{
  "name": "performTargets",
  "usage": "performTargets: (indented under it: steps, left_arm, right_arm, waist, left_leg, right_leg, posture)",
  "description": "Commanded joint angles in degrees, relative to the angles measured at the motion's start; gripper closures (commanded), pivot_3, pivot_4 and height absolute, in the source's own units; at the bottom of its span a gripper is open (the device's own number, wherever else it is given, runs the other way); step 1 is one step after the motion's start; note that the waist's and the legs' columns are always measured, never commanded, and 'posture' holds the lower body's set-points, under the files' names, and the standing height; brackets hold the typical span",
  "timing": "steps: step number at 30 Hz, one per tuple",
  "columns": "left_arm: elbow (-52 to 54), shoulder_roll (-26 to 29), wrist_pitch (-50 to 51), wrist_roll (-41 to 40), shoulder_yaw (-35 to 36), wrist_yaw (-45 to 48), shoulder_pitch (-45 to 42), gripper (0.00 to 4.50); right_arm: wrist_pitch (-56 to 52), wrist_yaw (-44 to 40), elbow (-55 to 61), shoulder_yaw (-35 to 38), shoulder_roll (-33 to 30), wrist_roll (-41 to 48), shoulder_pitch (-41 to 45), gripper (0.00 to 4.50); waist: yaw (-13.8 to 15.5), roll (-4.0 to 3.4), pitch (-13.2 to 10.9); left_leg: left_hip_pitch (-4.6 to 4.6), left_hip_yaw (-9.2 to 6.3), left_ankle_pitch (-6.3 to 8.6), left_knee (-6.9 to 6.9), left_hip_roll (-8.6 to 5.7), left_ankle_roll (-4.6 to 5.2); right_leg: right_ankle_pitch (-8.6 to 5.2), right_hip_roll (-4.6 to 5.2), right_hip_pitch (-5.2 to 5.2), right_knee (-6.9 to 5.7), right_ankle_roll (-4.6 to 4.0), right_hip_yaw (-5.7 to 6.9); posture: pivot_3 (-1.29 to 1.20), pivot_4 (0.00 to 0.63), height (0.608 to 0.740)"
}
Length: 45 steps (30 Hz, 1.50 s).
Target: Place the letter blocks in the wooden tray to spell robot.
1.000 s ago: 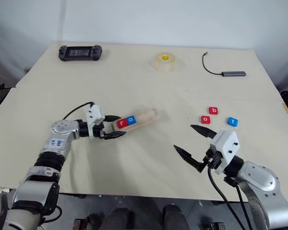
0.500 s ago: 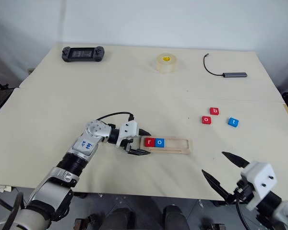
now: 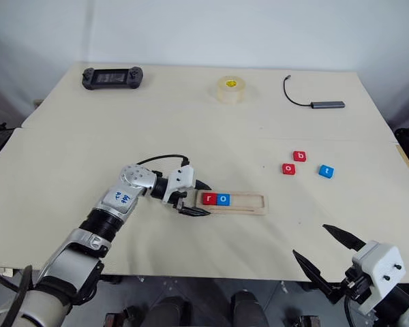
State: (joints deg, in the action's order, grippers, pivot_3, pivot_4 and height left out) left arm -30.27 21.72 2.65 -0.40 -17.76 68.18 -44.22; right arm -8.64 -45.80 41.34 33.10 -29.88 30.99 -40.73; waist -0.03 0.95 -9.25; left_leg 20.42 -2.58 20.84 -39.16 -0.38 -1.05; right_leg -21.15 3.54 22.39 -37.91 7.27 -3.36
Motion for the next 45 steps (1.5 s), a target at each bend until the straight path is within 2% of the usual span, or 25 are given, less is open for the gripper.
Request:
performTargets:
  steps: [1, 4, 10, 14, 20, 25, 29, 31, 34, 37, 39, 45]
  left_arm:
    - [-1.22, -0.47, -2.13, -0.91, 1.74, -1.19, 0.26, 0.03]
    - [-1.43, -0.33, -4.36, -2.84, 3.7, -0.58, 1.14, 0.03]
    - [-0.9, 5.44, -10.88, -10.79, 12.17, 5.58, 7.55, 0.03]
    - [-0.74, 8.51, -13.35, -14.35, 17.08, 6.55, 10.37, 0.03]
    - [4.36, 9.62, -14.63, -19.04, 21.29, 7.94, 14.18, 0.03]
    - [11.68, 10.34, -8.38, -21.33, 20.82, 8.19, 16.54, 0.03]
    - [18.18, 10.33, -3.92, -23.75, 21.53, 6.43, 18.0, 0.03]
    - [20.52, 9.99, -2.65, -24.44, 21.76, 5.11, 18.39, 0.03]
    - [23.05, 8.93, -2.17, -24.41, 21.9, 2.24, 18.65, 0.03]
    - [24.98, 8.15, -1.0, -24.39, 21.85, 0.02, 19.05, 0.03]
    - [26.14, 8.14, 0.13, -24.61, 21.67, -0.63, 19.5, 0.03]
    - [27.06, 8.0, 1.06, -24.47, 21.86, -2.44, 20.17, 0.03]
  right_arm:
    - [1.14, -0.58, 0.27, 1.04, -0.39, 0.86, 0.36, 0.0]
    - [1.69, -0.49, -0.48, 1.78, 0.46, 0.53, -0.24, 0.0]
    - [3.98, 0.82, -4.09, 6.54, 6.13, 2.02, -5.31, 0.0]
    - [5.97, -0.2, -6.4, 7.65, 8.43, 1.87, -7.6, 0.0]
    - [9.26, 2.15, -12.28, 7.62, 9.11, 0.35, -4.12, 0.0]
    - [4.25, 5.11, -14.02, 7.2, 2.9, 0.96, 4.08, 0.0]
    - [-11.31, 12.97, -16.75, 7.6, -7.67, 7.76, 18.5, 0.0]
    - [-20.33, 17.06, -19.46, 5.73, -12.84, 8.79, 25.55, 0.0]
    - [-32.25, 24.51, -24.36, 1.17, -16.87, 9.19, 37.98, 0.0]
    - [-41.17, 31.33, -28.48, -1.92, -16.18, 9.26, 49.09, 0.0]
    - [-44.0, 33.39, -29.6, -3.22, -14.77, 9.23, 53.47, 0.0]
    - [-43.25, 29.72, -29.97, -10.84, -13.4, 5.94, 56.89, 0.0]
  waist:
    - [0.08, 0.0, 0.0]
    - [0.13, 0.0, 0.0]
    - [-0.06, -0.01, 0.0]
    - [-0.06, -0.06, -0.03]
    - [-0.01, -0.07, -0.03]
    - [-0.35, -0.09, -0.03]
    - [-0.99, -0.13, -0.04]
    - [-1.2, -0.16, -0.06]
    - [-1.2, -0.16, -0.06]
    - [-1.26, -0.16, -0.06]
    - [-1.04, -0.17, -0.06]
    - [-0.99, -0.18, -0.05]
  left_leg:
    - [0.0, -0.01, 0.0, 0.0, 0.0, 0.0]
    - [0.02, 0.0, 0.0, 0.0, -0.02, 0.0]
    - [0.03, 0.0, -0.01, 0.12, 0.01, -0.03]
    - [0.02, -0.02, 0.0, 0.15, 0.02, -0.03]
    - [0.01, -0.08, 0.03, 0.14, 0.0, 0.02]
    - [0.01, -0.06, 0.02, 0.13, -0.02, 0.01]
    - [-0.03, -0.05, -0.02, 0.1, 0.0, 0.03]
    - [-0.02, -0.08, -0.07, 0.08, 0.02, -0.03]
    - [0.02, -0.21, -0.17, 0.08, 0.05, -0.15]
    - [0.09, -0.22, -0.2, 0.08, 0.05, -0.19]
    - [0.26, -0.22, -0.21, 0.07, 0.04, -0.19]
    - [0.77, -0.26, -0.18, -0.03, 0.02, -0.14]
  right_leg:
    - [0.0, 0.0, 0.0, 0.0, 0.0, 0.0]
    - [0.0, 0.01, 0.01, 0.01, 0.0, 0.0]
    - [0.0, 0.02, 0.08, 0.05, -0.01, -0.02]
    - [-0.01, 0.1, 0.06, 0.08, -0.02, -0.09]
    - [-0.01, 0.17, -0.01, 0.13, -0.02, -0.12]
    - [-0.01, 0.17, 0.0, 0.1, -0.02, -0.14]
    - [0.0, 0.14, 0.0, 0.01, -0.02, -0.16]
    - [0.01, 0.13, 0.0, -0.03, -0.04, -0.17]
    - [0.03, 0.1, 0.01, 0.0, -0.09, -0.15]
    - [0.03, 0.1, 0.07, 0.0, -0.09, -0.14]
    - [0.03, 0.12, 0.21, 0.0, -0.09, -0.13]
    - [0.05, 0.14, 0.55, -0.06, -0.07, -0.04]
  posture:
    - [0.0, 0.15, 0.74]
    - [0.0, 0.15, 0.74]
    - [0.0, 0.15, 0.74]
    - [0.0, 0.15, 0.74]
    - [0.0, 0.15, 0.74]
    - [0.0, 0.15, 0.74]
    - [0.0, 0.15, 0.74]
    - [0.0, 0.15, 0.74]
    - [0.0, 0.15, 0.74]
    - [0.0, 0.15, 0.74]
    - [0.0, 0.15, 0.74]
    - [0.0, 0.15, 0.74]
